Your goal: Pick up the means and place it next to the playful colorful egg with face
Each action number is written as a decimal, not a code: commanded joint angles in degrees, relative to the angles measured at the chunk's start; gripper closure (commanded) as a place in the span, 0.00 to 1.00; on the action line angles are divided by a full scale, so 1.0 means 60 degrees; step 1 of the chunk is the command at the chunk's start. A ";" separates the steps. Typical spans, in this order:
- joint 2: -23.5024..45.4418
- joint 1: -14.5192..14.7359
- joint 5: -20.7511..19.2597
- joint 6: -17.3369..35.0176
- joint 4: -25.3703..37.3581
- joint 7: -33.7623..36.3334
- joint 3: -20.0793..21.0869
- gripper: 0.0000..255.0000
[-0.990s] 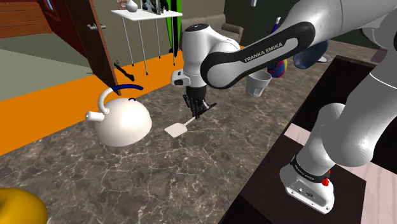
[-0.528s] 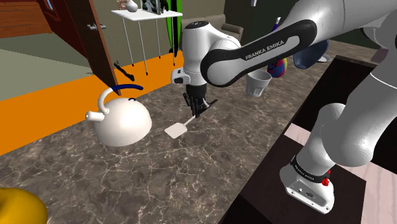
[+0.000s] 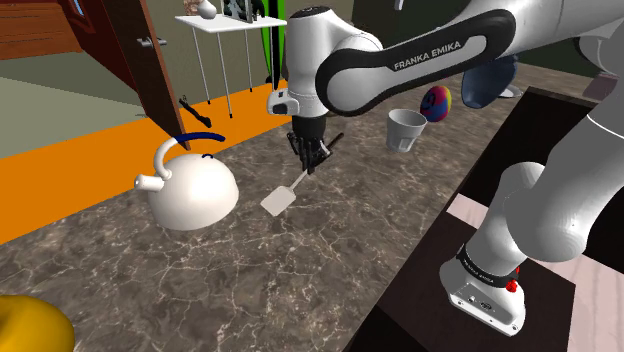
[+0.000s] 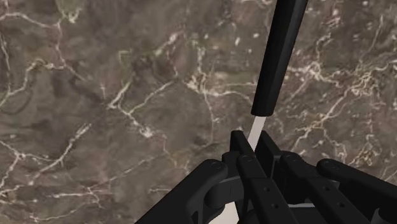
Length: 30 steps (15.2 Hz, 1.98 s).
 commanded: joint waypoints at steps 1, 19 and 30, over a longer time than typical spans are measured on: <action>-0.0099 -0.0007 0.0018 -0.0275 0.0174 -0.0041 -0.0014 1.00; -0.0317 -0.0015 0.0070 -0.2572 0.2260 -0.0179 -0.0036 1.00; -0.0108 -0.0019 0.0046 -0.4014 0.3909 -0.0225 -0.0027 1.00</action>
